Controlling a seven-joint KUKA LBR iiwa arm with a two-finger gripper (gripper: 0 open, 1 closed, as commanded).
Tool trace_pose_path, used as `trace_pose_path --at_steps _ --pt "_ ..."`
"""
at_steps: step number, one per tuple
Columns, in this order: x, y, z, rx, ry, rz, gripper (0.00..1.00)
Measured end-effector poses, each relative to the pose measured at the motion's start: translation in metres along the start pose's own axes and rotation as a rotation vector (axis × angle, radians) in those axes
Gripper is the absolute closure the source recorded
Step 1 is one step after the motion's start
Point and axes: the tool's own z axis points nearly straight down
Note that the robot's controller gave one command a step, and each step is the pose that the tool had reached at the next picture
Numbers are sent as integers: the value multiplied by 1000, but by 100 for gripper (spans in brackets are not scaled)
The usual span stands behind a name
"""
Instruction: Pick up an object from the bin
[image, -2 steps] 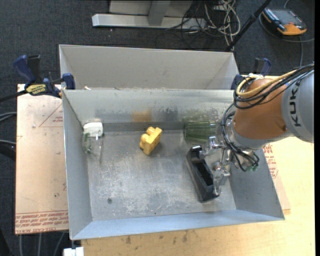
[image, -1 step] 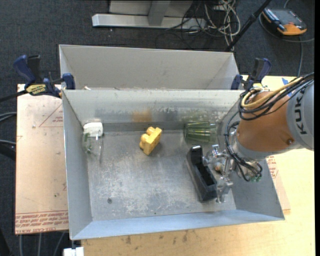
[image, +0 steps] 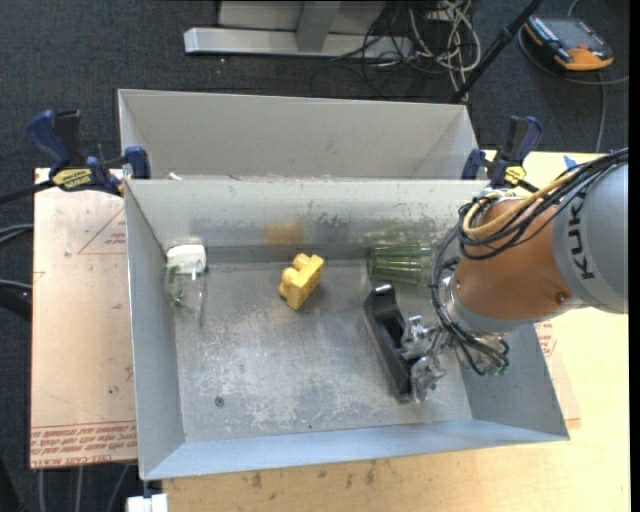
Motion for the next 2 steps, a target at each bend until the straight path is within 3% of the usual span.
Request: trace_pose_path --at_steps 1,2 --pt "0 0 0 0 0 -1 100" --pt "27 -22 -155 -8 18 -189 100"
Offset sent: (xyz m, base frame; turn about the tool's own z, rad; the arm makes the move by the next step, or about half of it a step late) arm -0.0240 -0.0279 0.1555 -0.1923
